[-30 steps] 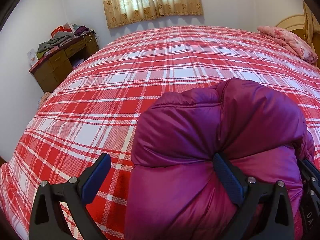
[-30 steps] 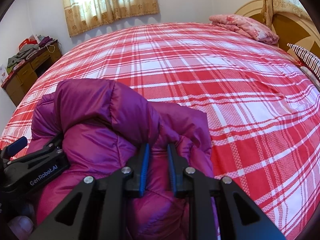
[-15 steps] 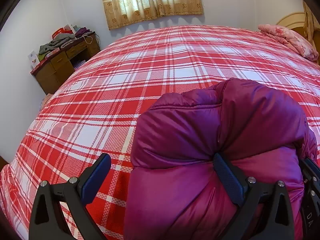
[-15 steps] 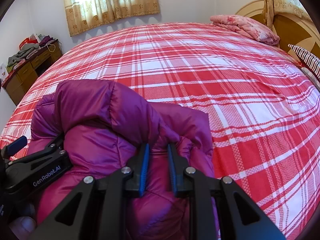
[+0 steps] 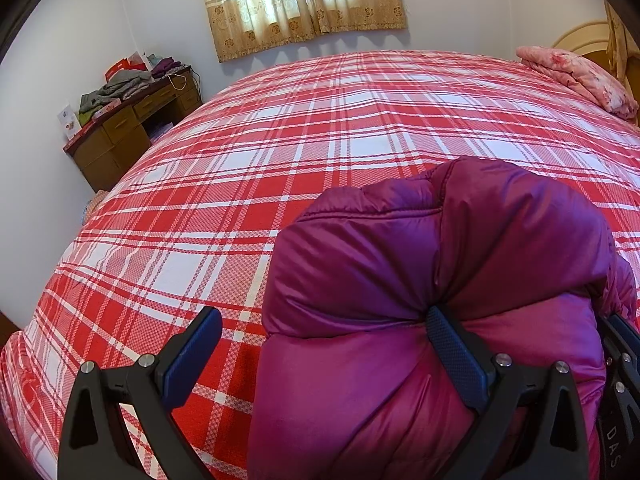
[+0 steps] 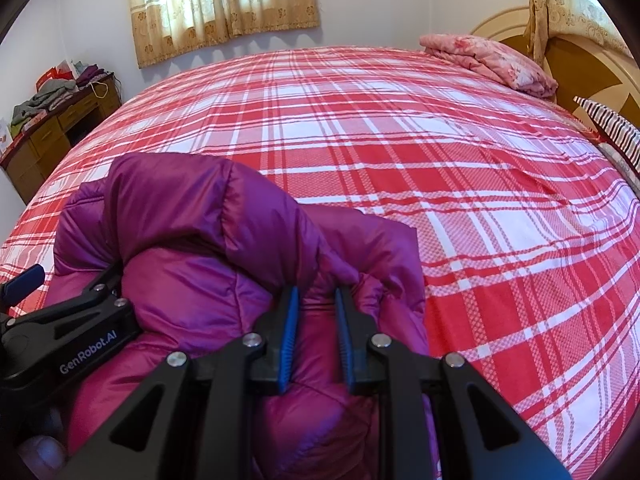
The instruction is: Fold large clothes
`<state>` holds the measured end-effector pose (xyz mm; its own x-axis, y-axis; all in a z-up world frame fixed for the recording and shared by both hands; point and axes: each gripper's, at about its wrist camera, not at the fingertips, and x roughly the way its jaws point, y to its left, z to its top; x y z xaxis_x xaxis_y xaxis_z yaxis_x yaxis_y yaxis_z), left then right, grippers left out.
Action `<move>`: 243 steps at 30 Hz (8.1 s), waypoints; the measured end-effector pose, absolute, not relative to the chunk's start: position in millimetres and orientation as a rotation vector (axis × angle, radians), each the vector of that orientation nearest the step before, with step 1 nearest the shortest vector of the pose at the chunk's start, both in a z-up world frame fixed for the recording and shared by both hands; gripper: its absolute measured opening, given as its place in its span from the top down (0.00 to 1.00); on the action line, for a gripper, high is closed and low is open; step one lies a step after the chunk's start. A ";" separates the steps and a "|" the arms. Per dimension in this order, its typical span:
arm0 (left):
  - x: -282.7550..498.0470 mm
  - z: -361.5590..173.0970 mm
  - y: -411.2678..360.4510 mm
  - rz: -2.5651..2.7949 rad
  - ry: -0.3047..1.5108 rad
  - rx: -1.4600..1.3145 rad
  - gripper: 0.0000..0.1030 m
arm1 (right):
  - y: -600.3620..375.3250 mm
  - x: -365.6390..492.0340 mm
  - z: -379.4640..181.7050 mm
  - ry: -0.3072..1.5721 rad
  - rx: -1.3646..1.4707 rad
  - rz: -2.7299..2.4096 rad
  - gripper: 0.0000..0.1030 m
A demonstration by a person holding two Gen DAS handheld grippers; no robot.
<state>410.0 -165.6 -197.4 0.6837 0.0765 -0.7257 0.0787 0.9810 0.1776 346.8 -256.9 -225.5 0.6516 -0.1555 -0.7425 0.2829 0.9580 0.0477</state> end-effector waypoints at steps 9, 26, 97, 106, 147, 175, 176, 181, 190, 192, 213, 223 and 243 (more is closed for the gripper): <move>409.4 -197.0 -166.8 0.000 0.818 0.204 0.01 | -258.1 346.0 -226.2 0.817 0.185 -0.243 0.78; 333.7 -178.3 -88.2 -0.277 0.815 0.089 0.01 | -302.7 272.8 -210.5 0.726 0.329 -0.127 0.26; 276.1 -155.8 94.9 -0.119 0.635 0.117 0.87 | -87.1 349.8 -193.7 0.763 0.276 0.529 0.85; 278.1 -167.4 101.5 -0.112 0.635 0.134 0.86 | -80.0 352.3 -206.6 0.797 0.268 0.517 0.85; 294.4 -209.4 141.8 0.033 0.652 -0.005 0.07 | -52.8 347.3 -227.5 0.809 0.171 0.421 0.72; 294.7 -213.7 147.5 0.047 0.650 -0.036 0.03 | -35.4 339.7 -226.9 0.783 0.094 0.318 0.63; 294.7 -213.6 147.6 0.047 0.650 -0.037 0.03 | -34.8 339.6 -226.7 0.783 0.089 0.316 0.63; 294.0 -213.8 148.7 0.047 0.648 -0.041 0.03 | -32.3 337.7 -226.5 0.778 0.083 0.304 0.62; 281.3 -188.0 147.5 0.085 0.674 -0.031 0.03 | -32.5 336.2 -213.0 0.795 0.043 0.263 0.51; 263.1 -168.1 147.4 0.083 0.634 -0.030 0.03 | -35.6 330.0 -202.3 0.795 0.027 0.226 0.41; 137.8 -23.1 156.5 0.085 0.371 -0.004 0.03 | -7.0 182.2 -52.5 0.445 -0.076 0.295 0.21; 137.1 -23.2 156.4 0.086 0.375 -0.007 0.03 | -8.7 180.7 -55.6 0.448 -0.070 0.308 0.21; 140.0 -26.6 153.4 0.083 0.380 0.001 0.03 | -9.5 175.1 -57.8 0.443 -0.063 0.322 0.21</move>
<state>140.1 153.4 -26.6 0.9253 0.0815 -0.3704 -0.0812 0.9966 0.0164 175.1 -9.5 -57.8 0.8541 0.2920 -0.4304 -0.3191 0.9477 0.0097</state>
